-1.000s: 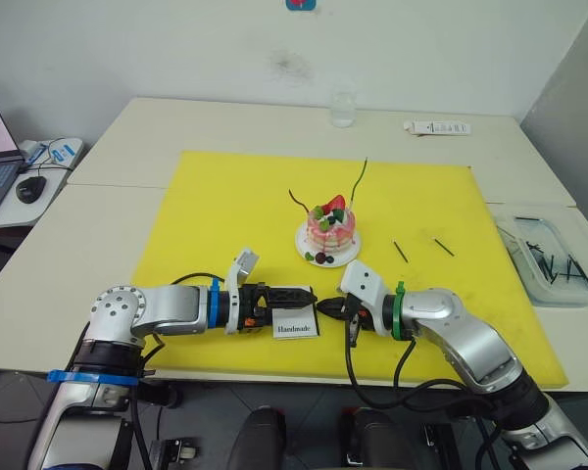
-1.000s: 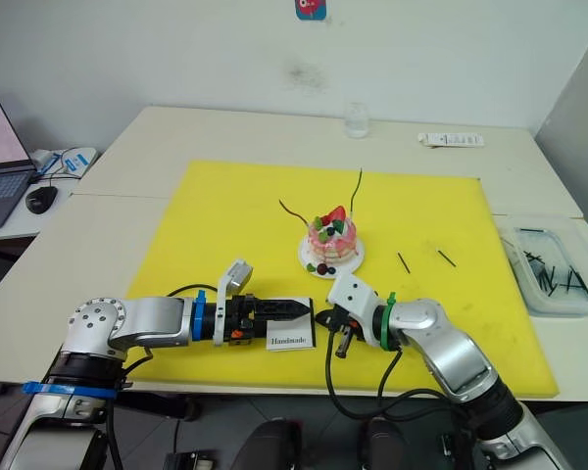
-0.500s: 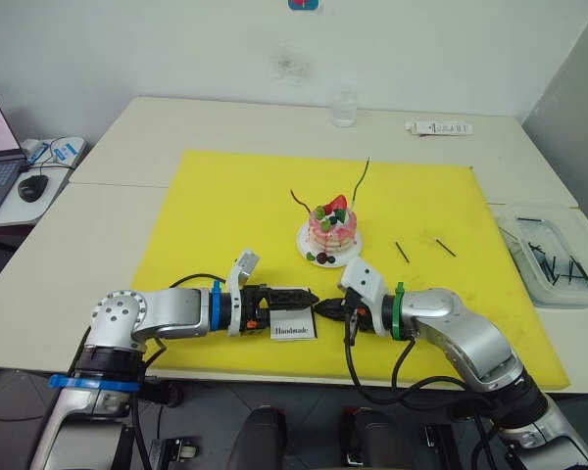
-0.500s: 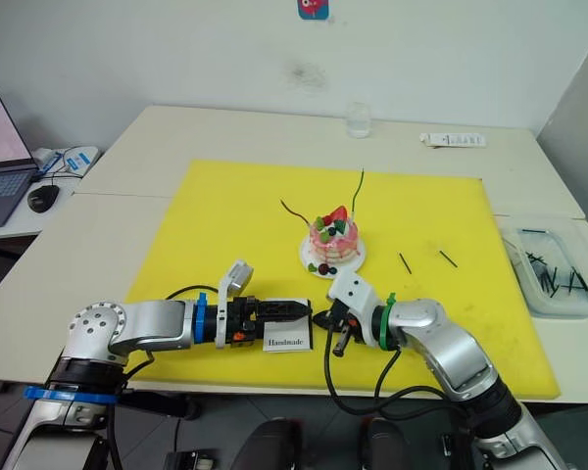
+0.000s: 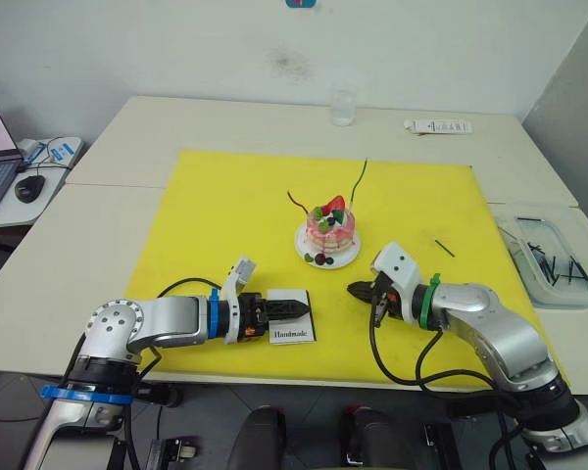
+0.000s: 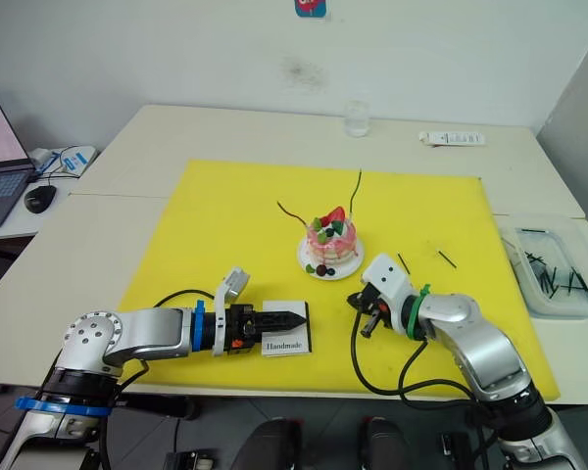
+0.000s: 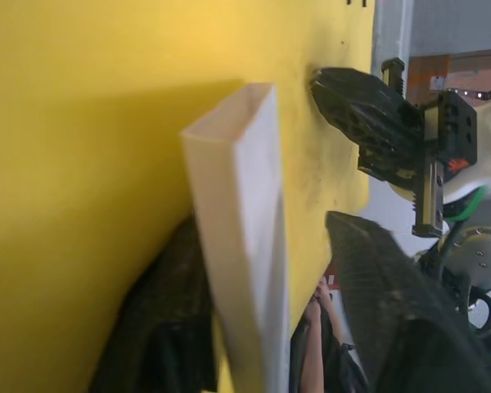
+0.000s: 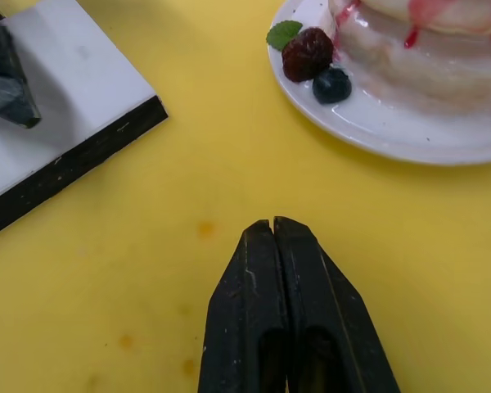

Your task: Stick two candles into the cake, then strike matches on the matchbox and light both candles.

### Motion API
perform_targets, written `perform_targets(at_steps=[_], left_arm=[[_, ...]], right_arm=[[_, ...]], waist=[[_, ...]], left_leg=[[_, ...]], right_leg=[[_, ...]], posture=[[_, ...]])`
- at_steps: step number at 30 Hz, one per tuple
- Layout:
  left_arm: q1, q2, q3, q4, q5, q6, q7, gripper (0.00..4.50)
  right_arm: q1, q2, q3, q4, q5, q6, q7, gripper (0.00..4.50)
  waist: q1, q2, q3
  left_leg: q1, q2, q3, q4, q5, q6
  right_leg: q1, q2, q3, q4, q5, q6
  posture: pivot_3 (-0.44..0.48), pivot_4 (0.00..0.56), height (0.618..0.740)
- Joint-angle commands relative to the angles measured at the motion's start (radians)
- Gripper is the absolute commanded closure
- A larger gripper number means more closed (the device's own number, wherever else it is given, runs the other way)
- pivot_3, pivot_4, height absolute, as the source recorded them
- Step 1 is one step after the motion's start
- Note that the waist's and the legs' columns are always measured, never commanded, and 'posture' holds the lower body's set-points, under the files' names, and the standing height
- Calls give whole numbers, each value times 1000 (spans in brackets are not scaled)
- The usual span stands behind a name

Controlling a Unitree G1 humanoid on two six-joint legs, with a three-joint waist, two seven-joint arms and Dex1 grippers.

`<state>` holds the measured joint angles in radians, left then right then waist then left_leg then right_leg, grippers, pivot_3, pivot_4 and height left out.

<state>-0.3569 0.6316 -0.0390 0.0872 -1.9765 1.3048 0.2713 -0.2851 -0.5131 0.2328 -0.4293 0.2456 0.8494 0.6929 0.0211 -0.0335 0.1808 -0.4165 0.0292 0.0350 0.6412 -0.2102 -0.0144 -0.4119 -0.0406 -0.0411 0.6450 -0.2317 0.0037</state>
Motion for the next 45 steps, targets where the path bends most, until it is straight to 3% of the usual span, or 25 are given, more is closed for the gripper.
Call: perform_targets(at_steps=[1, 4, 10, 16, 21, 23, 26, 33, 39, 45], left_arm=[[18, 1, -26, -11, 4, 15, -1, 3521], [20, 2, -25, -12, 4, 14, -6, 4478], [17, 16, 6, -21, 4, 30, -73, 4478], [-109, 81, 143, -28, 4, 80, -399, 4478], [-134, 86, 195, -116, 10, 37, -552, 4478], [-116, 73, 197, -184, 83, 10, -598, 4478], [-95, 35, 200, -262, 181, -59, -642, 4500], [-57, -20, 198, -317, 256, -159, -625, 4500], [-43, -9, 194, -332, 264, -173, -624, 4500], [-36, -11, 194, -336, 274, -181, -615, 4500]], right_arm=[[13, -3, -23, -71, 26, 10, -14, 4500], [16, 4, -34, -79, 34, 12, -32, 4500], [10, 1, -73, -87, 59, 14, -38, 4500], [-1, -35, -225, -145, 146, 41, -32, 4500], [-16, -104, -284, -81, 113, -48, -32, 4500], [-21, -101, -298, -39, 98, -69, -64, 4500], [-31, -68, -326, 18, 102, -84, -108, 3899], [6, 12, -291, 174, 14, -296, -173, 1449], [-24, 80, -284, 364, -32, -440, -197, 1449], [-48, 153, -273, 445, -48, -485, -246, 1449]], waist=[[0, 0, 0], [0, 0, 0], [-1, 0, 0], [0, 0, 0], [-1, 0, 0], [-1, 0, 1], [0, 0, 1], [-1, 0, 1], [-5, 0, 1], [-10, 0, 1]], left_leg=[[0, 0, 0, 0, 0, 0], [0, 0, 0, 0, 0, 0], [0, 0, 0, 0, 0, 0], [-8, 0, -1, 1, 0, 0], [-10, -1, 1, 2, 0, 0], [-10, -1, 1, 1, 0, 0], [-10, -1, 1, 1, 0, 0], [-10, 0, 0, 2, 0, 0], [-10, 0, 1, 2, 0, 0], [-10, 0, 0, 3, 0, 0]], right_leg=[[0, 0, 0, 0, 0, 0], [0, 0, 0, 0, 0, 0], [0, 0, 0, 0, -2, -3], [-8, 3, -2, 2, 0, 0], [-9, 4, 0, 0, 0, 0], [-8, 3, 0, -1, 0, 0], [-9, 3, 0, 0, 0, 0], [-9, 5, 0, 2, 1, 1], [-9, 6, 1, 1, 1, 1], [-9, 6, 1, 3, 1, 1]], posture=[[0, 150, 740], [0, 150, 740], [0, 150, 740], [0, 150, 740], [0, 150, 740], [0, 150, 740], [0, 150, 740], [0, 150, 740], [0, 150, 740], [0, 150, 740]])
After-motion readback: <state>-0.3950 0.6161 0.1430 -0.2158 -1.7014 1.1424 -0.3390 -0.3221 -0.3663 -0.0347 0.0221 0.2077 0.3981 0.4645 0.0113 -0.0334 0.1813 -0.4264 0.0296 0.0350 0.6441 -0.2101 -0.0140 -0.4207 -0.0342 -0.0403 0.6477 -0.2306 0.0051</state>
